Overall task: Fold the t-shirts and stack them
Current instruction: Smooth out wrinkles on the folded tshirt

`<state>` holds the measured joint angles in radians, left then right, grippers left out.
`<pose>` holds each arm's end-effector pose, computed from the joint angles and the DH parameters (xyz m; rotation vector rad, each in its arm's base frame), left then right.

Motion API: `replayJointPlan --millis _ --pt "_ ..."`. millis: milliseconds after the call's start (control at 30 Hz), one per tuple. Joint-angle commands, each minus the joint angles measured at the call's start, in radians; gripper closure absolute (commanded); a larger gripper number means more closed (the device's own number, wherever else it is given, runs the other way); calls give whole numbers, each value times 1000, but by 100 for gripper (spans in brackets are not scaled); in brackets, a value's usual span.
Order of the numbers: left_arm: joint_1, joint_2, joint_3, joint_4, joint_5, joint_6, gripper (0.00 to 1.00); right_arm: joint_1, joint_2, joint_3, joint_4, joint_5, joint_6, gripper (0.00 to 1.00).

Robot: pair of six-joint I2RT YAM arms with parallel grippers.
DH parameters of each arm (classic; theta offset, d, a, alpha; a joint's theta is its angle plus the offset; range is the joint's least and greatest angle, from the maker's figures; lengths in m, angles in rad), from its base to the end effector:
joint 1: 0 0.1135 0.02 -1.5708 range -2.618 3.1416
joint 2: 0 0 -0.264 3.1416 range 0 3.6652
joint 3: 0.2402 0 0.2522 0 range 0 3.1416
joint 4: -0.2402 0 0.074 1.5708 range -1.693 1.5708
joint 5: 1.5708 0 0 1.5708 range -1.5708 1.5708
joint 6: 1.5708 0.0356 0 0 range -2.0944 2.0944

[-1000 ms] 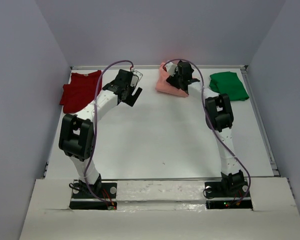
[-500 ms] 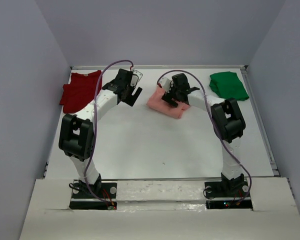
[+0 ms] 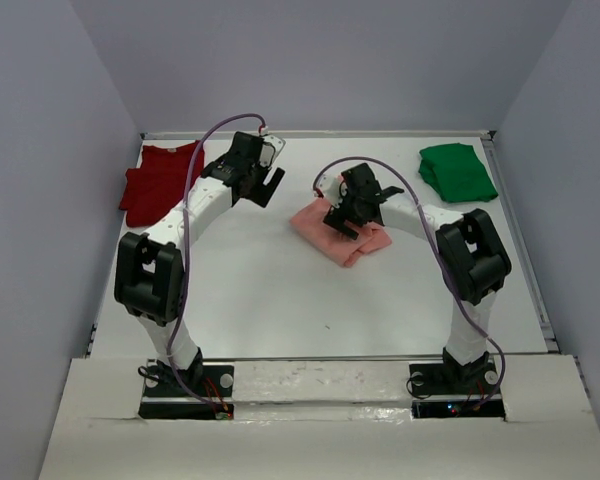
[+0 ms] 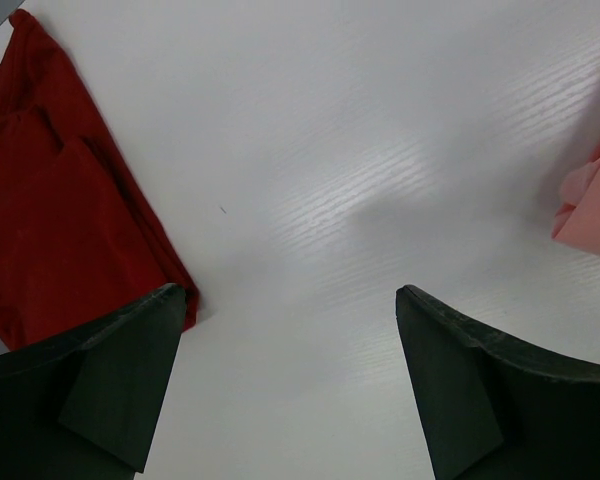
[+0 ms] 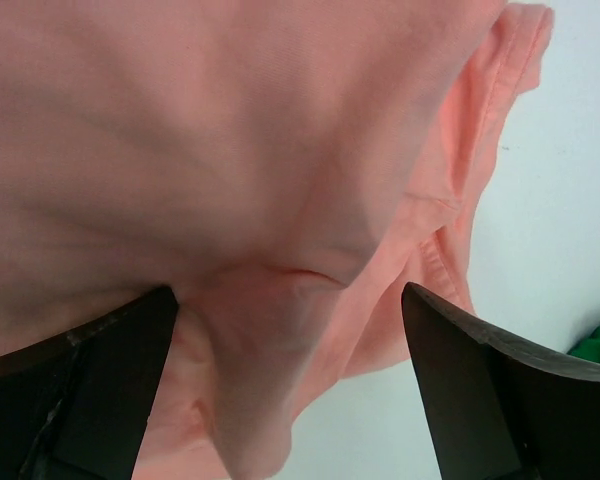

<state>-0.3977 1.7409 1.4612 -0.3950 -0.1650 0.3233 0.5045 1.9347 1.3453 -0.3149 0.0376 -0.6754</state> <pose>0.3728 -0.1503 0.2956 0.7059 2.1244 0.1448 0.3672 0.2012 0.1878 -1.3651 2.0681 -0.1196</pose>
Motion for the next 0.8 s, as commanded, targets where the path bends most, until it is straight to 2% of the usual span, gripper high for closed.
replayJointPlan --millis 0,200,300,467,567,633,700,733,767 --pt "0 -75 19 5 2 5 1 5 -52 131 -21 50 -6 0" --pt "3 -69 44 -7 4 5 1 5 -49 334 -56 113 -36 0" --pt "5 -73 53 -5 -1 5 1 -29 -51 442 -58 127 20 0" --pt "42 -72 57 -7 51 -15 1 -81 -2 613 -244 36 178 2" --pt "112 -50 71 -37 215 -43 1 -133 18 638 -349 10 288 3" --pt "126 -40 79 -57 257 -49 1 -167 20 647 -429 -27 333 3" --pt "129 -27 88 -68 311 -52 1 -196 26 666 -632 -159 387 5" --pt "131 -27 90 -70 326 -52 1 -196 27 672 -633 -160 396 5" --pt "131 -17 96 -74 378 -49 1 -208 23 667 -717 -254 401 7"
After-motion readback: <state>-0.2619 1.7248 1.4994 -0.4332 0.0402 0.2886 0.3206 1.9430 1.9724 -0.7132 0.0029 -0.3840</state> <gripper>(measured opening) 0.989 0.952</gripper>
